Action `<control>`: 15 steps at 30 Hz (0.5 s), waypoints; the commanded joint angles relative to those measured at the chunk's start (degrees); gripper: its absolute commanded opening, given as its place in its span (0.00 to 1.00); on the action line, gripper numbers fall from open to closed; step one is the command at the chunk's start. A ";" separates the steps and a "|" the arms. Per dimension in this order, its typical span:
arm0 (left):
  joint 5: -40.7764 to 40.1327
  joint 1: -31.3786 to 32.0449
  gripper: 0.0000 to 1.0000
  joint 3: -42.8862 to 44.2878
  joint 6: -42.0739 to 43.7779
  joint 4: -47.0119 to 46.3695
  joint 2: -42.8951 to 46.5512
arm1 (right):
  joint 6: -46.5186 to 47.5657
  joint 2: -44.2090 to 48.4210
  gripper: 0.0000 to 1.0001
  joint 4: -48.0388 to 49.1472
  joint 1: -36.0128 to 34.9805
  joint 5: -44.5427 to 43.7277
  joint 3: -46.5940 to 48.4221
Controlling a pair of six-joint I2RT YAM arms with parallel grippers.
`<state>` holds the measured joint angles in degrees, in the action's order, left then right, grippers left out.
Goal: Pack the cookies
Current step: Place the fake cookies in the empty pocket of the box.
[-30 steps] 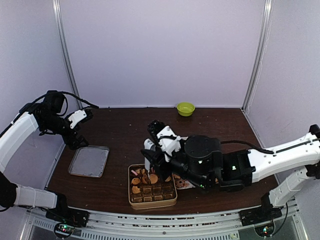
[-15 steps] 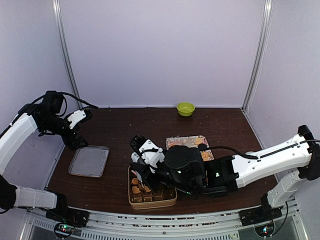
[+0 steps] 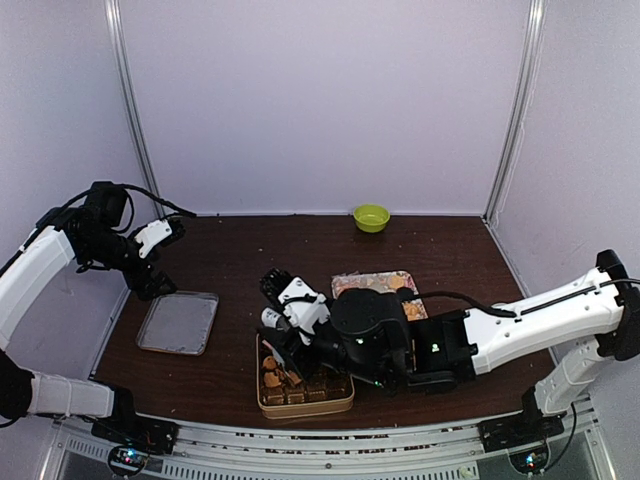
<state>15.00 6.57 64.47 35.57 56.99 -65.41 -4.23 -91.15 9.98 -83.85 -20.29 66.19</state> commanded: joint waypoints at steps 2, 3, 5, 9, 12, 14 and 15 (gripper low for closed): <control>0.73 -0.31 0.97 -0.24 0.38 -1.80 0.76 | -3.02 4.55 0.36 3.57 1.76 1.24 -2.07; 0.73 -0.29 0.97 -0.27 0.39 -1.80 0.74 | -3.60 5.25 0.35 4.20 2.21 1.61 -2.92; 0.73 -0.28 0.97 -0.16 0.39 -1.80 0.84 | -4.50 7.12 0.34 4.96 3.17 1.86 -4.35; 0.94 -0.32 0.97 0.12 0.45 -1.80 0.64 | -5.58 11.82 0.33 4.78 5.40 0.79 -8.11; 0.90 -0.27 0.97 0.35 0.39 -1.80 0.39 | -7.24 15.49 0.31 4.97 7.59 0.44 -11.55; 0.87 -0.29 0.97 0.37 0.38 -1.80 0.50 | -8.47 17.43 0.29 6.06 9.06 0.70 -13.96; 0.82 -0.29 0.97 0.30 0.40 -1.80 0.48 | -9.11 18.10 0.27 6.71 9.49 0.95 -14.85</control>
<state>15.22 6.57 64.47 35.59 56.97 -65.39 -10.07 -75.96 14.37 -76.23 -19.25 54.70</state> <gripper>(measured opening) 0.969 0.295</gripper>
